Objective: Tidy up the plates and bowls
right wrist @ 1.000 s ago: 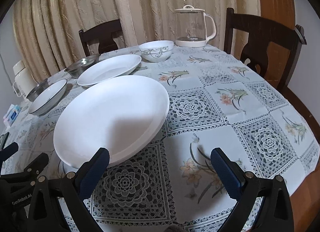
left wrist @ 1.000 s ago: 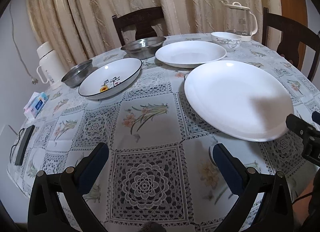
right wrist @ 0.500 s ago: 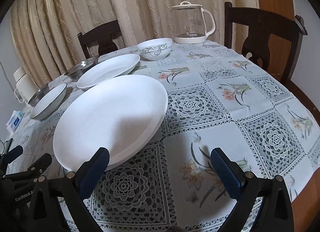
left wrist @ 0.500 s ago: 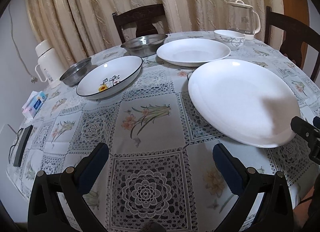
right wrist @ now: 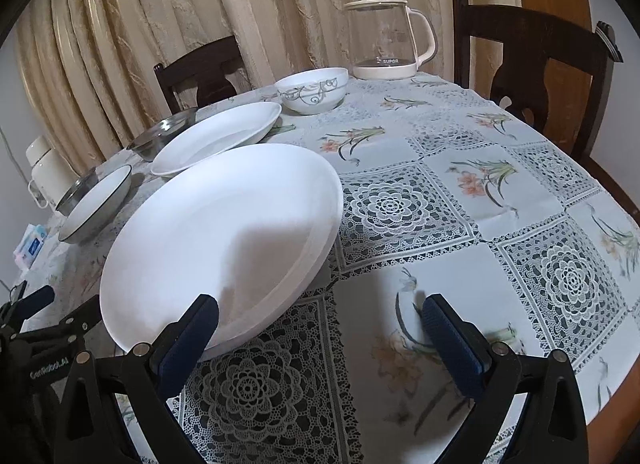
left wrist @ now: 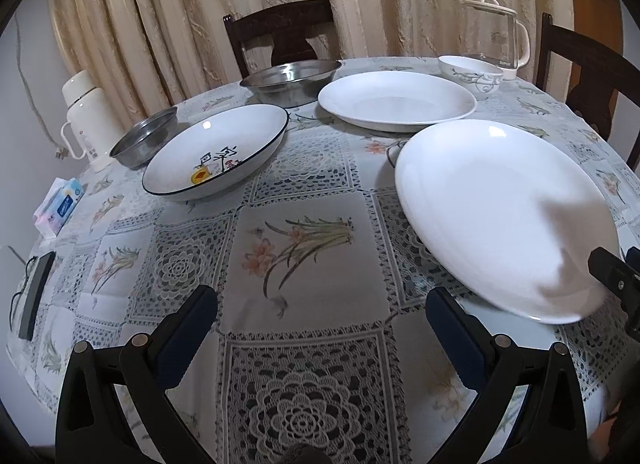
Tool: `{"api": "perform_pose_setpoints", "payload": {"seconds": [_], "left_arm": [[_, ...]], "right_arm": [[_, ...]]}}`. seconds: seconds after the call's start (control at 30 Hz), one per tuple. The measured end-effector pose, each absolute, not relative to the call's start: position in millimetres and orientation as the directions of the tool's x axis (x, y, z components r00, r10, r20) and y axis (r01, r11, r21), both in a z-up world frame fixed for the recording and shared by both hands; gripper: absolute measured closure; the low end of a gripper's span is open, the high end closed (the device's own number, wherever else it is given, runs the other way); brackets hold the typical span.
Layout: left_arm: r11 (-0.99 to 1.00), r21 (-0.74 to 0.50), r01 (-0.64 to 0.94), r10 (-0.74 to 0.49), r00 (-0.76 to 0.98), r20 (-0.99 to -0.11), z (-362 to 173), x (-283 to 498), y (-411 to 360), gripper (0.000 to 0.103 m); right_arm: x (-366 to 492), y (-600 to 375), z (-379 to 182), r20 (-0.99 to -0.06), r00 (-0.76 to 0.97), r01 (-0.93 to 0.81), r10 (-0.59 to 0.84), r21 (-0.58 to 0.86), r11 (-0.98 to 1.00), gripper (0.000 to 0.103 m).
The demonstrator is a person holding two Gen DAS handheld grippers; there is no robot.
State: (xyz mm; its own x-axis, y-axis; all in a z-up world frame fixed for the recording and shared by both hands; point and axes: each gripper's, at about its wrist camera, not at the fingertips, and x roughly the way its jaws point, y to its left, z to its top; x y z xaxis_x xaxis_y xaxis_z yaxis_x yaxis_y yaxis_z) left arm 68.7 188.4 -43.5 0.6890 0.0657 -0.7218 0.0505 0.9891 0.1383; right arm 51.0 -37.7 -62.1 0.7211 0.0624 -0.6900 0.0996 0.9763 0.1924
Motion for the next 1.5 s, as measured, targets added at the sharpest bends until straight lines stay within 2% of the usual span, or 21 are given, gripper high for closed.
{"api": "perform_pose_setpoints", "payload": {"seconds": [0.47, 0.73, 0.87, 0.93, 1.07, 1.37, 1.5], "left_arm": [[0.996, 0.079, 0.031, 0.039, 0.665, -0.746, -43, 96, 197, 0.0], [1.0, -0.018, -0.005, -0.01, 0.644, -0.765, -43, 112, 209, 0.0], [0.985, -0.168, -0.039, -0.113, 0.59, -0.8, -51, 124, 224, 0.0], [0.977, -0.21, -0.048, -0.139, 0.601, -0.787, -48, 126, 229, 0.0], [0.974, -0.222, -0.038, -0.153, 0.614, -0.774, -41, 131, 230, 0.0], [0.909, -0.41, 0.07, -0.379, 0.548, -0.746, -41, 141, 210, 0.0], [0.894, -0.441, 0.081, -0.414, 0.529, -0.741, -43, 148, 204, 0.0]], "right_arm": [[60, -39, -58, -0.738, 0.667, 0.061, 0.096, 0.183, 0.981, 0.0], [73, -43, -49, -0.714, 0.69, 0.049, 0.115, 0.204, 0.978, 0.001], [82, -51, -48, -0.712, 0.69, 0.067, 0.127, 0.238, 0.969, 0.01], [88, -56, -50, -0.718, 0.678, 0.073, 0.16, 0.282, 0.957, 0.019], [93, -58, -52, -0.721, 0.669, 0.073, 0.182, 0.308, 0.949, 0.021], [102, -55, -49, -0.712, 0.66, 0.029, 0.24, 0.343, 0.939, 0.024], [106, -57, -52, -0.715, 0.649, 0.026, 0.261, 0.363, 0.931, 0.025]]}}
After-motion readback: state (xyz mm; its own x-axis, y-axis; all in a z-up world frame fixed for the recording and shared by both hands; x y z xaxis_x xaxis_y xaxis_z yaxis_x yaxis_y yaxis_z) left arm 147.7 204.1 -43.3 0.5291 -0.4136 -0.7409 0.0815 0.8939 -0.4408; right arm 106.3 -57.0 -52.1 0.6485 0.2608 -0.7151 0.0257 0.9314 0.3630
